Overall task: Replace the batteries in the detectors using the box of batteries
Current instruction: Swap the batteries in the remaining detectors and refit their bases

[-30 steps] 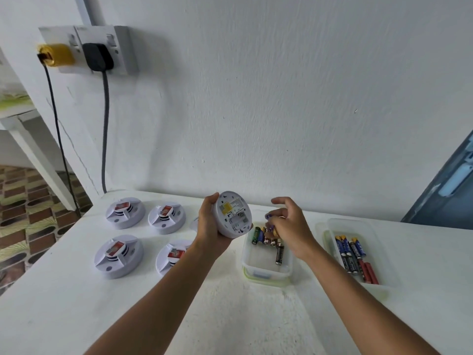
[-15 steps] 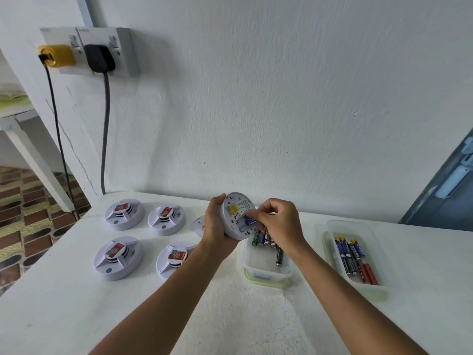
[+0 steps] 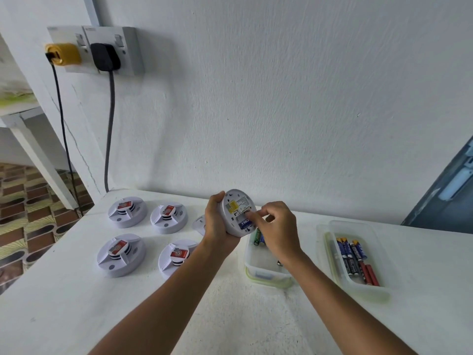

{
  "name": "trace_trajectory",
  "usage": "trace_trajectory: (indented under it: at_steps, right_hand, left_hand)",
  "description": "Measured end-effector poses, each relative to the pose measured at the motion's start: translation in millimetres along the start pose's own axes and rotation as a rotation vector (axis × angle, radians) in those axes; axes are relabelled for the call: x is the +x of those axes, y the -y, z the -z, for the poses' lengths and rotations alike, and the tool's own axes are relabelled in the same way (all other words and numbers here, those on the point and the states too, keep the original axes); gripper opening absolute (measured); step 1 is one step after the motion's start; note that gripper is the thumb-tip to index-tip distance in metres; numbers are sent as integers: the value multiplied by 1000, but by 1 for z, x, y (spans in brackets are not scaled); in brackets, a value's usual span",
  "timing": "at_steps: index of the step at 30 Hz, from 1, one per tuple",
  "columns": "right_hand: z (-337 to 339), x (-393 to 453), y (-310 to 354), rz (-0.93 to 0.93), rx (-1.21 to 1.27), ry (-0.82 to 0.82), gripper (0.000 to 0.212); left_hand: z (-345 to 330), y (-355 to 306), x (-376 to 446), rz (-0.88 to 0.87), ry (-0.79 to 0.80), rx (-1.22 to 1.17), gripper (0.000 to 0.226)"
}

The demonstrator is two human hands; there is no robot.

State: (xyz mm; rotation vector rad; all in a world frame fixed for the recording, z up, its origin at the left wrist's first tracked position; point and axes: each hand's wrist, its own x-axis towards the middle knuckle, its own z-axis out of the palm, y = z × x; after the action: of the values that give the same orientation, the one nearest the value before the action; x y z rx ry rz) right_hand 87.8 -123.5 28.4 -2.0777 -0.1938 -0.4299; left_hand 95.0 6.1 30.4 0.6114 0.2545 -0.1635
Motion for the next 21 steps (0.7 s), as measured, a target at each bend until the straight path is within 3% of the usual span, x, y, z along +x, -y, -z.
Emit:
trace_trajectory:
  at_steps: [8,11,15,17,21]
  right_hand:
    - [-12,-28,0,50,-95,78,49]
    - [-6,-26,-5,116,-168,199,43]
    - [15,-3,-11,-36,-11,211,28]
    - [20,12,-24,-66,-184,265,40]
    - [13,25,-36,-86,-605,638,52]
  left_hand:
    - [1,3,0,-18,-45,-23,46]
    - [3,2,1,-30,-45,0,44]
    - [9,-3,6,-53,-28,32,38]
    - [12,-5,9,-61,-30,44,34]
    - [17,-4,10,-44,-51,52,31]
